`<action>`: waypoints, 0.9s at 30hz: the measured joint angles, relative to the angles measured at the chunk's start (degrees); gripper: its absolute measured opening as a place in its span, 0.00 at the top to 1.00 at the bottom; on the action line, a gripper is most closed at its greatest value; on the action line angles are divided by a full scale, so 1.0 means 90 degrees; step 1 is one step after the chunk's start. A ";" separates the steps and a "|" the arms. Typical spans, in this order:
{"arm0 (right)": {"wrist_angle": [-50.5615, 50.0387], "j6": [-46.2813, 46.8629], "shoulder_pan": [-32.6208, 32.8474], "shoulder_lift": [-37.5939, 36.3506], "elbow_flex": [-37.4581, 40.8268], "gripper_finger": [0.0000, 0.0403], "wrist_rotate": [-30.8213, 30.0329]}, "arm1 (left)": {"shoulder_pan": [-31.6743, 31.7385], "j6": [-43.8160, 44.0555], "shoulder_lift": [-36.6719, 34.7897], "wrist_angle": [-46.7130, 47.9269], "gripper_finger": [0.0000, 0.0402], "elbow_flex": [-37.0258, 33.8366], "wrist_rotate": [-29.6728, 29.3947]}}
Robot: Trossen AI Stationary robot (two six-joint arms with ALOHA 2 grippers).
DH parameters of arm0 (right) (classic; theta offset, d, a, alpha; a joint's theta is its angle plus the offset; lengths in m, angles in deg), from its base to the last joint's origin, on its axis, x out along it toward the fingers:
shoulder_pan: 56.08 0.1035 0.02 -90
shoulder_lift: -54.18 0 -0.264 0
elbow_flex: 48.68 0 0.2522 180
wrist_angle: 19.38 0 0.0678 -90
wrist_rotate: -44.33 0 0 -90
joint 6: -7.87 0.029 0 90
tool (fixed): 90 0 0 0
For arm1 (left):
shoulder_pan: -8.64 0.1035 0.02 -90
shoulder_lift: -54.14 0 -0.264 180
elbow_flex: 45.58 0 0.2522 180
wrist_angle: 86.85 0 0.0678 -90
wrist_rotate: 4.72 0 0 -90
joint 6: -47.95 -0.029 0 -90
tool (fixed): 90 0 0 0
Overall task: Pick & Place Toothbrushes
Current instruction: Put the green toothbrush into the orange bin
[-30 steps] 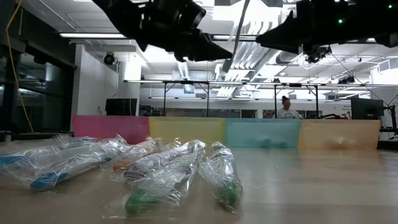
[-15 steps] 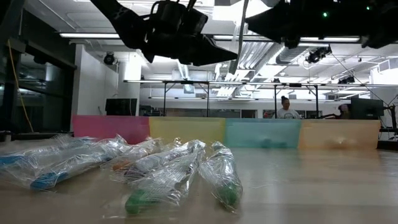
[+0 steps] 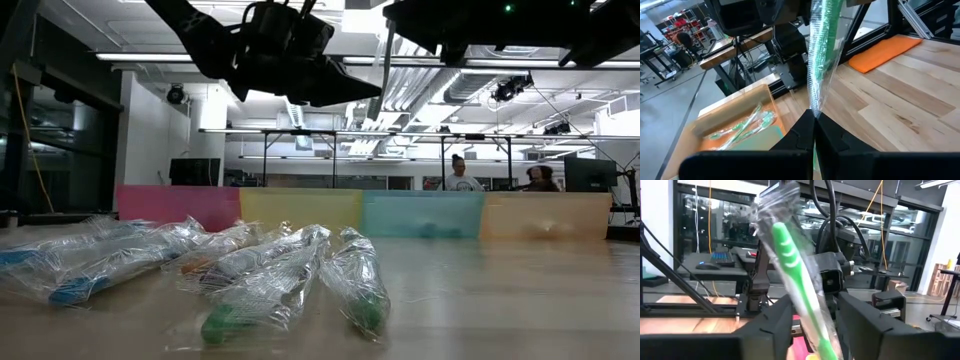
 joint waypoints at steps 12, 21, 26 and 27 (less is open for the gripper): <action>0.0007 0.0065 -0.0008 -0.0002 -0.0012 0.94 -0.0114 | -0.0010 -0.0012 0.0005 0.0107 1.00 -0.0002 -0.0099; -0.0444 0.0399 0.0006 -0.0101 -0.0012 0.95 -0.1019 | 0.0092 -0.0817 -0.0237 0.0521 0.76 -0.0002 -0.0328; -0.1647 0.0453 0.0006 -0.0552 -0.0236 0.95 -0.1826 | 0.0380 -0.1111 -0.0861 0.1556 0.70 0.0000 -0.0465; -0.2122 0.0505 0.0000 -0.0686 -0.0366 0.95 -0.2002 | 0.0429 -0.1163 -0.0987 0.1779 0.70 -0.0002 -0.0488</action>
